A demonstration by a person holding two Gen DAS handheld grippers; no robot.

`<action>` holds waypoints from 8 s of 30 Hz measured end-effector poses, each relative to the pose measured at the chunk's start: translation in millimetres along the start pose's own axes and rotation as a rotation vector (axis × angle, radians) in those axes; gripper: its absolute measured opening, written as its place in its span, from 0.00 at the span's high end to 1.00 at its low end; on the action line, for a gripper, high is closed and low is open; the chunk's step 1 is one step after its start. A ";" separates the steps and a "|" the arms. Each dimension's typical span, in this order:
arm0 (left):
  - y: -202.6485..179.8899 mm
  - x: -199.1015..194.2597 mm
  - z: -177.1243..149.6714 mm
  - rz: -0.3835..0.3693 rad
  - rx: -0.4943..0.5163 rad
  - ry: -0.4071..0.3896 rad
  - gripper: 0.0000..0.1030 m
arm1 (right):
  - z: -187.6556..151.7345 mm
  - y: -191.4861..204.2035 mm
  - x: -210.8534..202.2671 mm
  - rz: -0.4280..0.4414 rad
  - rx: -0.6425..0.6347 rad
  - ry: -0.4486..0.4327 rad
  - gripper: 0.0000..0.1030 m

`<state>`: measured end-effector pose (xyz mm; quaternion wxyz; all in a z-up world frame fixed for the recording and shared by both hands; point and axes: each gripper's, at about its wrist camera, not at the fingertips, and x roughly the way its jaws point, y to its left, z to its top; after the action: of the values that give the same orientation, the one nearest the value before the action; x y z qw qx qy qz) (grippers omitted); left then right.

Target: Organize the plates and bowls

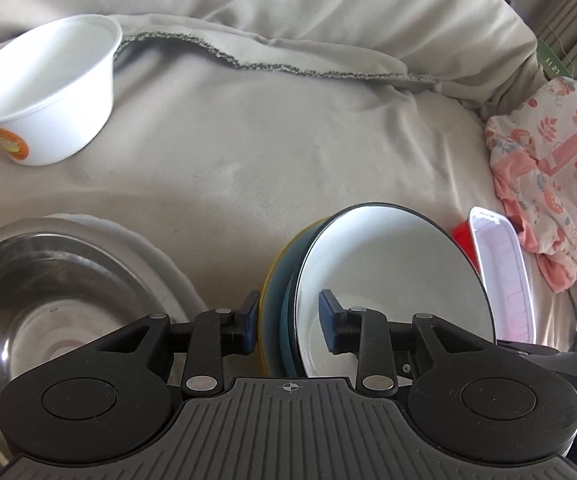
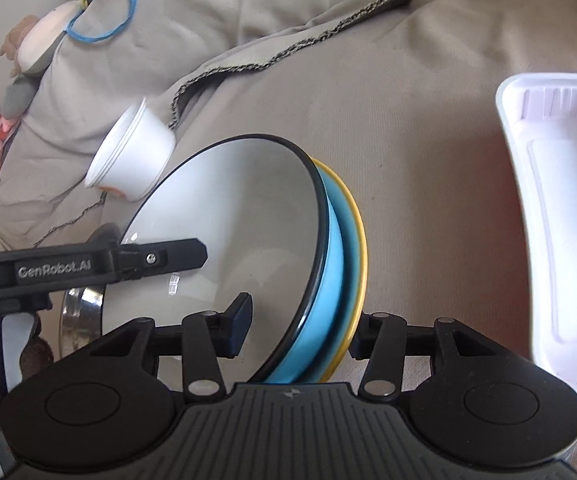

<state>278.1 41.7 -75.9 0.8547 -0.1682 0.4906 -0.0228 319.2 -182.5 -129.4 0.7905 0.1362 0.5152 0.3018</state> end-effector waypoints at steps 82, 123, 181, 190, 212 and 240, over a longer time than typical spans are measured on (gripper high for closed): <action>34.0 -94.2 -20.5 -0.190 -0.170 -0.005 0.69 | 42.9 80.3 -92.8 -0.316 -0.306 -0.078 0.76; 202.1 -80.2 -86.0 -0.017 -0.435 -0.177 0.71 | -74.4 184.5 41.4 -0.128 -0.050 0.044 0.36; 20.4 -52.2 -10.4 -0.022 -0.125 -0.112 0.65 | 15.6 13.9 -58.9 -0.155 -0.106 -0.311 0.46; 14.9 -18.1 -28.4 -0.040 -0.115 -0.014 0.63 | -0.5 7.0 -21.3 -0.015 -0.026 -0.067 0.44; 32.1 -21.5 -52.5 -0.113 -0.225 0.033 0.61 | 11.2 28.3 -8.2 -0.071 -0.029 0.172 0.40; 34.2 -35.1 -82.0 -0.077 -0.202 -0.007 0.45 | -36.0 38.2 -18.7 -0.055 -0.201 -0.059 0.30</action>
<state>186.2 59.3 -95.3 0.8336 -0.2722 0.4807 -0.0055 268.7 -167.7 -111.2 0.8229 0.0508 0.4625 0.3260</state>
